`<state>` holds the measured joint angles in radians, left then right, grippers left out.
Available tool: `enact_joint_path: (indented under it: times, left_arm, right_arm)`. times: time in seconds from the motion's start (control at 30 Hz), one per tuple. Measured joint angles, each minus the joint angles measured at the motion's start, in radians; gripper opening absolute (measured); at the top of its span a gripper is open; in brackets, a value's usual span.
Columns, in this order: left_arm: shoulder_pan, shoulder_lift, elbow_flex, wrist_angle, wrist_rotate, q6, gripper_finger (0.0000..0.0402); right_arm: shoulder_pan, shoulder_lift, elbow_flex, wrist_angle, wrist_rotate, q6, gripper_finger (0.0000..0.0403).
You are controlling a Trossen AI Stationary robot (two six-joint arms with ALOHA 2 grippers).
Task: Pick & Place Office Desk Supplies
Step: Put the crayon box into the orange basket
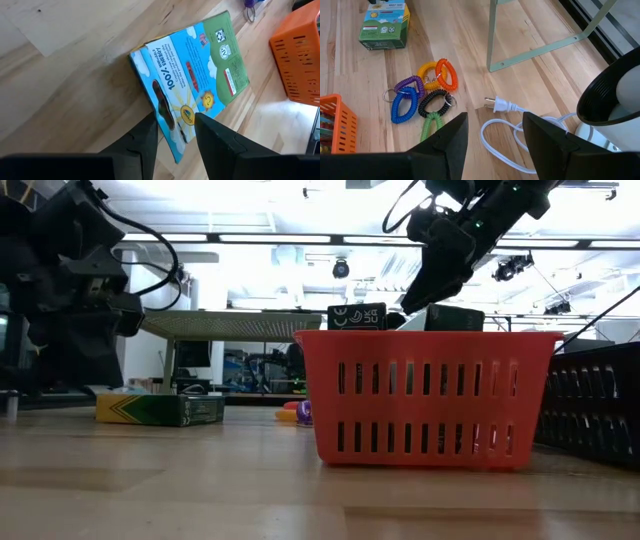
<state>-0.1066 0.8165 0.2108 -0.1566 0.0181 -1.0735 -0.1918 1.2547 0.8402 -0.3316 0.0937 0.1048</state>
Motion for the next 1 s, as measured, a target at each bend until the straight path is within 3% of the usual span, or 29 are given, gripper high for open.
enact_joint_path:
  times: [0.4, 0.73, 1.0]
  left_arm:
    - [-0.021, 0.0, 0.0, 0.0, 0.031, -0.018, 0.0121]
    - [-0.021, 0.0, 0.0, 0.0, -0.006, 0.011, 0.0052]
    - [-0.021, 0.0, 0.0, 0.001, -0.011, 0.026, 0.0041]
  right_arm:
    - [0.0, 0.0, 0.0, 0.0, 0.0, 0.0, 0.0176]
    - [0.0, 0.0, 0.0, 0.0, 0.0, 0.0, 0.0176]
    - [0.0, 0.0, 0.0, 0.0, 0.0, 0.0, 0.0176]
